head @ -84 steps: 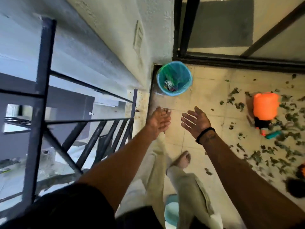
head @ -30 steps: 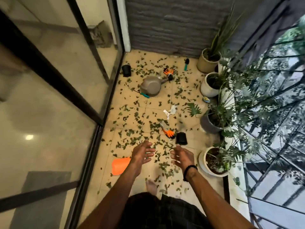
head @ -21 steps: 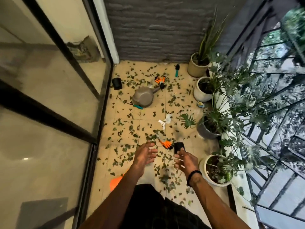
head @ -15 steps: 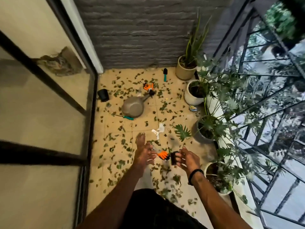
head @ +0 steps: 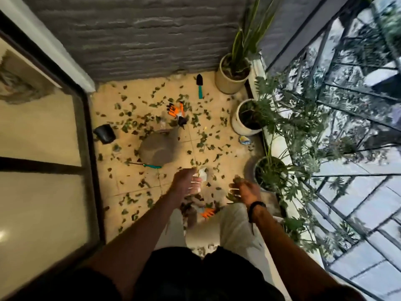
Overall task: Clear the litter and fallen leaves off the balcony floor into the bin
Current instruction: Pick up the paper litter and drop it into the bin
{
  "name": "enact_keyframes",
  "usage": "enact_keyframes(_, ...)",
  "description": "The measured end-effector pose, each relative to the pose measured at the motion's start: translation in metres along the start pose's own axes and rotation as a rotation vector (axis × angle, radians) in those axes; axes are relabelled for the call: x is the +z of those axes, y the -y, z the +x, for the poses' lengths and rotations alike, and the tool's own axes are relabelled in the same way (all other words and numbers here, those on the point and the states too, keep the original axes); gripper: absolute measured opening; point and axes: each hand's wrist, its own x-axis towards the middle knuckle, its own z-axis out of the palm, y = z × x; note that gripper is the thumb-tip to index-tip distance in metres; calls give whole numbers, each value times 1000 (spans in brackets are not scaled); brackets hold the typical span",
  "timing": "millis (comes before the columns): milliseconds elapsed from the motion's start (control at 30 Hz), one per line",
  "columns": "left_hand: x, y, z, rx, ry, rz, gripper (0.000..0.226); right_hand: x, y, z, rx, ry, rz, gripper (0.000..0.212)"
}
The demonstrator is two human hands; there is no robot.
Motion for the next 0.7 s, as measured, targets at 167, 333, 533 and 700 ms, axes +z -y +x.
enact_keyframes(167, 20, -48, 15, 39, -49, -14, 13, 11, 59, 24, -30, 27, -8, 25)
enact_keyframes(333, 26, -57, 53, 93, -78, -139, 12, 22, 96, 81, -71, 141, -169, 22)
enact_keyframes(533, 19, -15, 167, 1, -147, -463, 20, 61, 89, 228, -26, 388, -508, 19)
enact_keyframes(700, 21, 67, 321, -54, -284, -343, 12, 118, 27, 388, -90, 531, -733, 5)
